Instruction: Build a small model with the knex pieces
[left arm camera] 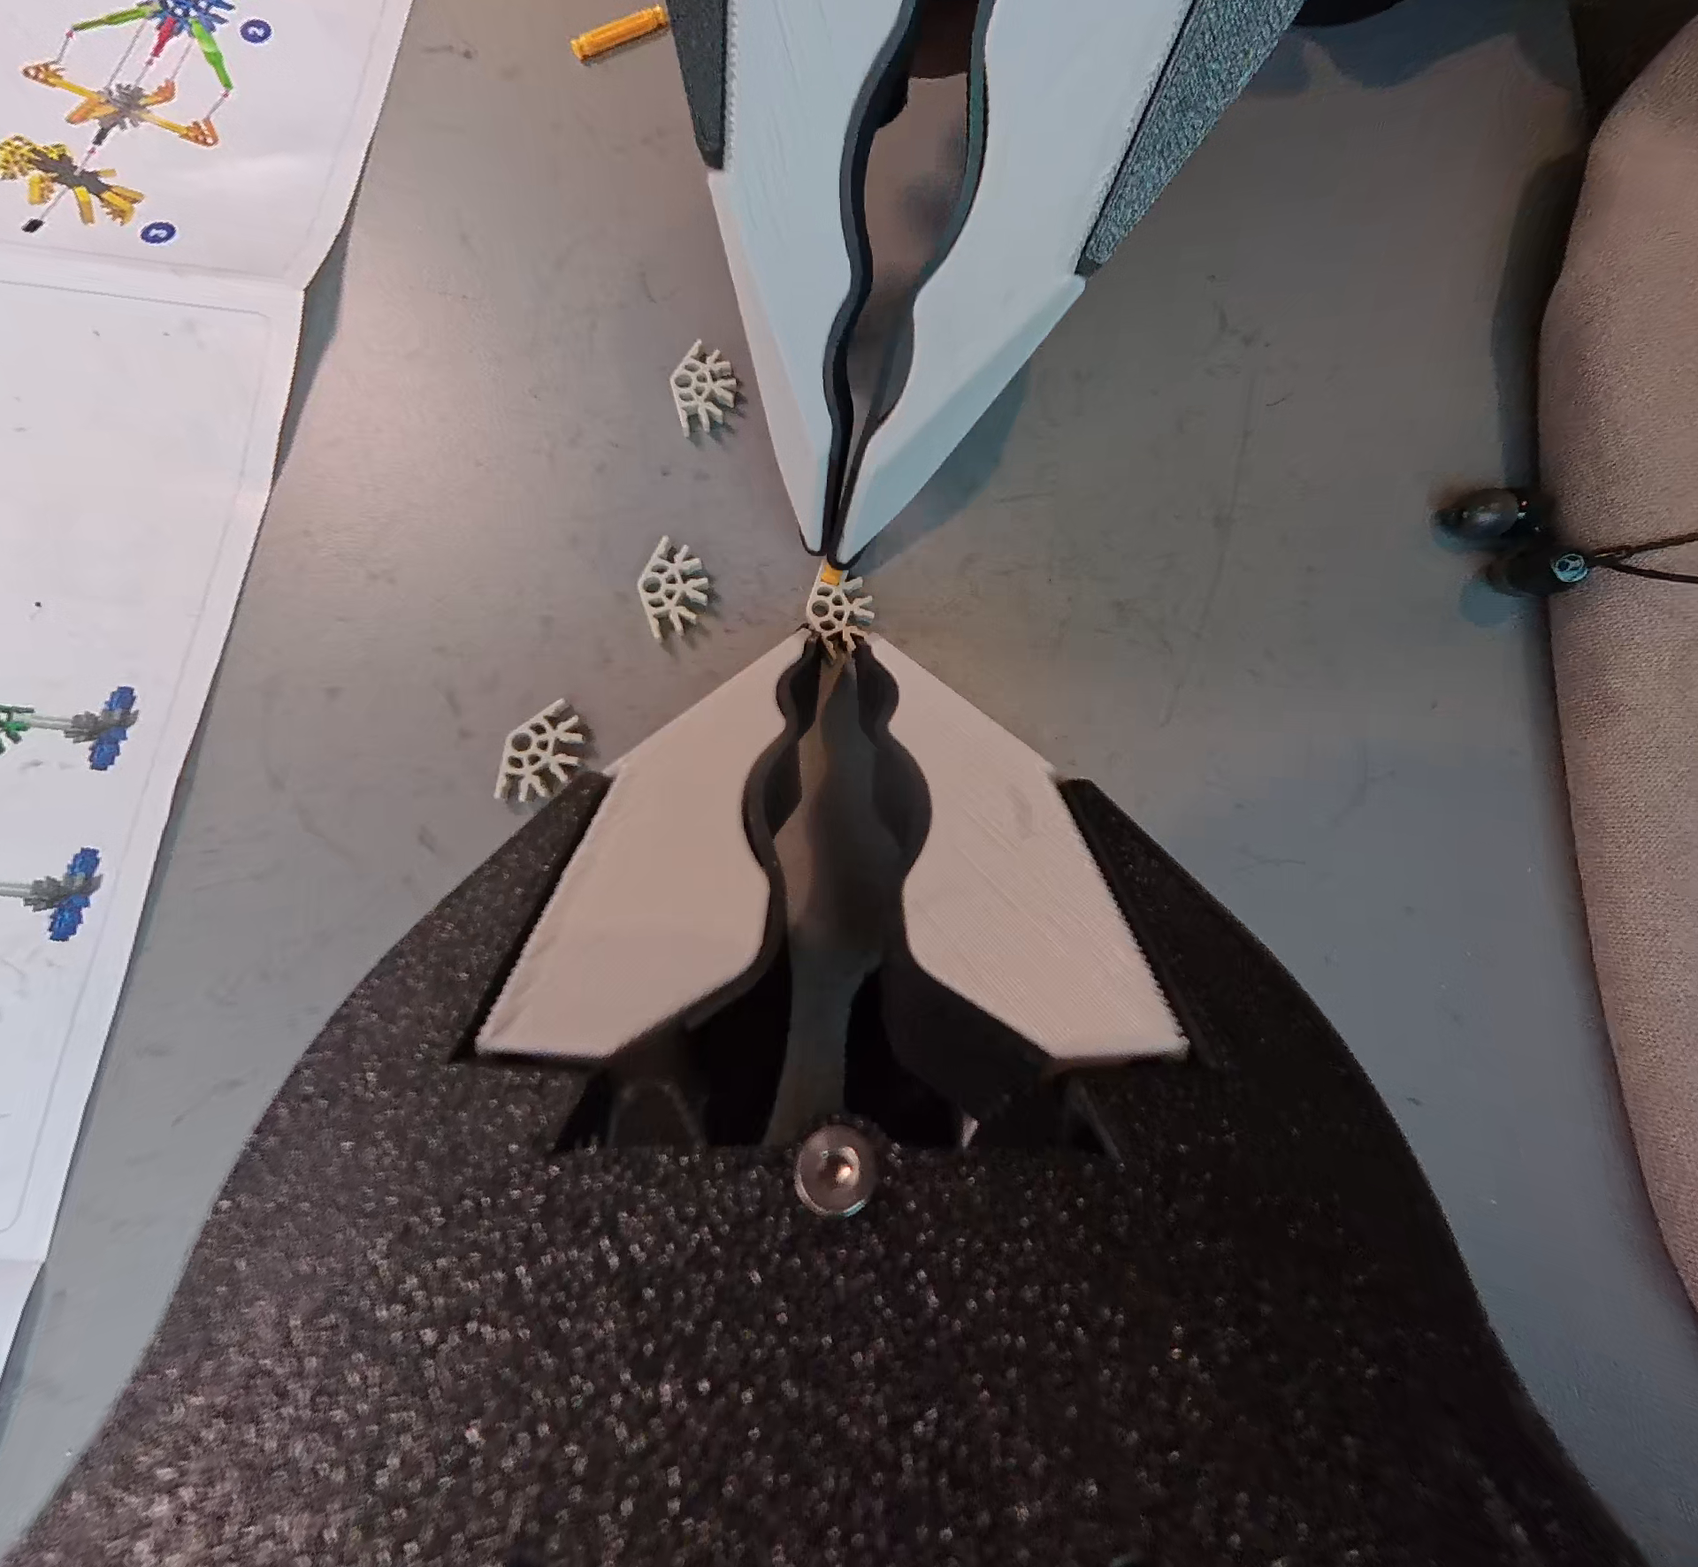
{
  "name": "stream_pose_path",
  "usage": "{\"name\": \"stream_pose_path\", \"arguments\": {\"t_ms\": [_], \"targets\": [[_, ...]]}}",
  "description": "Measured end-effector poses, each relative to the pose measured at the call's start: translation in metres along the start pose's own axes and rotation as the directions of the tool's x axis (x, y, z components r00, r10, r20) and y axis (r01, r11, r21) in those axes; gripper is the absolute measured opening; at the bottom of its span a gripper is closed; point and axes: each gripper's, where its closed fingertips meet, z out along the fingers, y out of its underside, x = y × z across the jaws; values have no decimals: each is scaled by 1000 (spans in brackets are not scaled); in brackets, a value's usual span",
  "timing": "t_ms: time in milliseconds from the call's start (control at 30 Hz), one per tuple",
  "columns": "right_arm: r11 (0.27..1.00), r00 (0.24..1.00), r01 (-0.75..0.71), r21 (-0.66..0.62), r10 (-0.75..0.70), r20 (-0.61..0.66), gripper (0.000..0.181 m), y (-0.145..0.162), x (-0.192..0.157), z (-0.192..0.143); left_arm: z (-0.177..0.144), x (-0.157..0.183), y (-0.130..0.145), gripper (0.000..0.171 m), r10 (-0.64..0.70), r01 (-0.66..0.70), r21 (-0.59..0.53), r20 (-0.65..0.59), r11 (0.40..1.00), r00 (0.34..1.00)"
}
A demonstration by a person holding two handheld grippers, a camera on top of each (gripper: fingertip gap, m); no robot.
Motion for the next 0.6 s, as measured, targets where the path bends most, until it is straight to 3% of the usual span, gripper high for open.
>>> {"name": "stream_pose_path", "arguments": {"t_ms": [367,600], "targets": [[990,1000,18,-138,-19,-10,0,2,-2,2,0,0,-1,7,-38,39,26,-36,999,999],[972,996,-14,-236,35,86,0,2,-3,3,0,0,-1,6,-40,42,34,-41,999,998]]}}
